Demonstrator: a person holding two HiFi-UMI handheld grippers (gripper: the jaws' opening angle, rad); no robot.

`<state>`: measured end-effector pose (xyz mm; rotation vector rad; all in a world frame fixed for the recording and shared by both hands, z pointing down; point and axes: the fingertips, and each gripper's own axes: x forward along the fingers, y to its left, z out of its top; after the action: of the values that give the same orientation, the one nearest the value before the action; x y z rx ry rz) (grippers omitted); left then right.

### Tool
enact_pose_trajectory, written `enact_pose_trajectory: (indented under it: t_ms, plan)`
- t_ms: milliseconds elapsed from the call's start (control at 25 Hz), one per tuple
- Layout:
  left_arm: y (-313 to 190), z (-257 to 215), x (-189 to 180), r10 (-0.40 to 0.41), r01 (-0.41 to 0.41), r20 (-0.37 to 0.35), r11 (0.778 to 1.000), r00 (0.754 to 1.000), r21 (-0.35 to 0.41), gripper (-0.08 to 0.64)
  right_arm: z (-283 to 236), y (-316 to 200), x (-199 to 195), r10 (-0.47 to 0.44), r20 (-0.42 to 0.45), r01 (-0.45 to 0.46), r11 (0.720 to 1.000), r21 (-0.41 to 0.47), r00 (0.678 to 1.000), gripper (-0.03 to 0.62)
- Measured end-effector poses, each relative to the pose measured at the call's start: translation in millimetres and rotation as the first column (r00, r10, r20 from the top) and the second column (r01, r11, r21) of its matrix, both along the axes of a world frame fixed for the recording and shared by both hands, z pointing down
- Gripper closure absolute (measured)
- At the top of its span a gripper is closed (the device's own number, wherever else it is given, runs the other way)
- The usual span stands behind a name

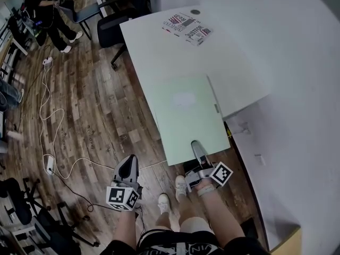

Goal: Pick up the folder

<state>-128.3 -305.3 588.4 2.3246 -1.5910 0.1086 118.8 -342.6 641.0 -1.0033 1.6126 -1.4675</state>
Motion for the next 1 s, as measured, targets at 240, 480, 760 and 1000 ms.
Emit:
enact_pose_trajectory:
  t_ms: [240,480,760,1000]
  plan:
    - [-0.2,-0.8,0.9,-0.002,0.002,-0.005,1.0,1.0,0.0,0.545,-2.8,0.1,3.6,-0.018,-0.014,0.018,1.0,-0.013,1.0,0.296]
    - [-0.4,-8.9,0.5,-0.004,0.004,-0.008,1.0,1.0,0.016,0.545,-9.8,2.3,9.2,-0.035,-0.09,0.035,0.999,0.001,0.995,0.298]
    - [1.0,-20.7,-1.5,-0.009,0.01,-0.009,0.999,1.0,0.032,0.545,-18.1,3.2,24.4,-0.037,-0.181,0.037,0.999,-0.005,0.983,0.298]
    - [5.7,-31.4,-9.2,-0.024,0.024,-0.009,0.999,1.0,0.049,0.545,-30.5,5.0,36.3,-0.04,-0.295,0.037,0.999,-0.013,0.955,0.298]
